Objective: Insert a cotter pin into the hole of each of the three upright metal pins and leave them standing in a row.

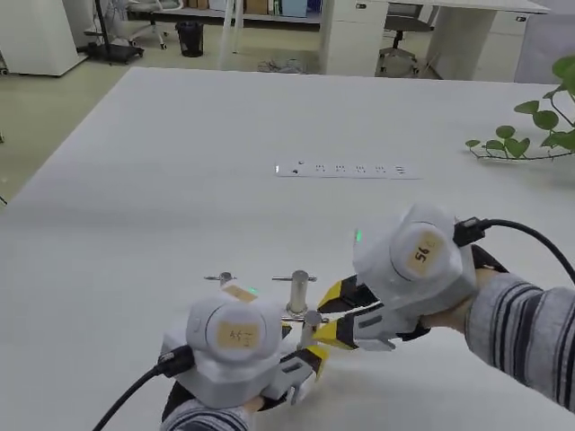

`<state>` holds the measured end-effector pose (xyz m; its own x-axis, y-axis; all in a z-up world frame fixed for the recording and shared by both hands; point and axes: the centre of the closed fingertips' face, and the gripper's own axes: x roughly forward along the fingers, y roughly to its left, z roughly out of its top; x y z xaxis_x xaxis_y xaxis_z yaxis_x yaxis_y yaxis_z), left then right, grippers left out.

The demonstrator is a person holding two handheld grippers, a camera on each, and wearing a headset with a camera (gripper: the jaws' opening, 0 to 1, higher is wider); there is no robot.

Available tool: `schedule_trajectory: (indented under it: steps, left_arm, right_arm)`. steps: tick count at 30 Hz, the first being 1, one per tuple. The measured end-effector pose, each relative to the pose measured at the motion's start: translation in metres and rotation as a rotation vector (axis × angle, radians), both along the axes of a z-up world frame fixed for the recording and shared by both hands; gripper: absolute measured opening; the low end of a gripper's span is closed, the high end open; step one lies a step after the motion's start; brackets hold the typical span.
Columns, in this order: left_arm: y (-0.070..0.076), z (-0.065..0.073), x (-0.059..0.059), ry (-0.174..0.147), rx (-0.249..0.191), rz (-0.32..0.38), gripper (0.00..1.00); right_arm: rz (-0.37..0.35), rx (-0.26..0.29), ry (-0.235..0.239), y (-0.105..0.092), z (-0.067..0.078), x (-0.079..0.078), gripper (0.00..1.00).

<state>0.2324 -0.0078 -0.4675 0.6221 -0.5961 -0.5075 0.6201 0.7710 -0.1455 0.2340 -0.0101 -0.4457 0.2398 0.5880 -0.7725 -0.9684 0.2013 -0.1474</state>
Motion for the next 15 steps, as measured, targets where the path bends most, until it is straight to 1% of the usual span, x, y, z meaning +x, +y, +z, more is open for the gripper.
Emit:
schedule_trajectory:
  steps: [1, 3, 6, 11, 13, 15]
  left_arm:
    - [0.001, 0.0, -0.001, 0.0, 0.005, -0.001, 0.31]
    - [0.004, 0.001, -0.004, -0.001, 0.017, -0.004, 0.33]
    - [0.007, 0.002, -0.008, 0.002, 0.023, -0.008, 0.35]
    - [0.012, 0.008, -0.01, 0.002, 0.009, 0.002, 0.38]
    - [0.014, 0.01, -0.009, 0.0, 0.004, 0.006, 0.4]
    - [0.016, 0.011, -0.009, 0.006, -0.006, 0.009, 0.41]
  right_arm:
    - [-0.005, 0.005, 0.01, 0.001, -0.001, 0.0, 0.13]
    - [-0.025, 0.03, 0.045, 0.004, -0.002, -0.001, 0.13]
    - [-0.053, 0.062, 0.087, 0.009, -0.006, -0.001, 0.13]
    - [-0.08, 0.077, 0.122, 0.012, -0.014, 0.001, 0.13]
    - [-0.08, 0.071, 0.126, 0.012, -0.016, 0.0, 0.11]
    - [-0.082, 0.071, 0.121, 0.012, -0.017, 0.001, 0.1]
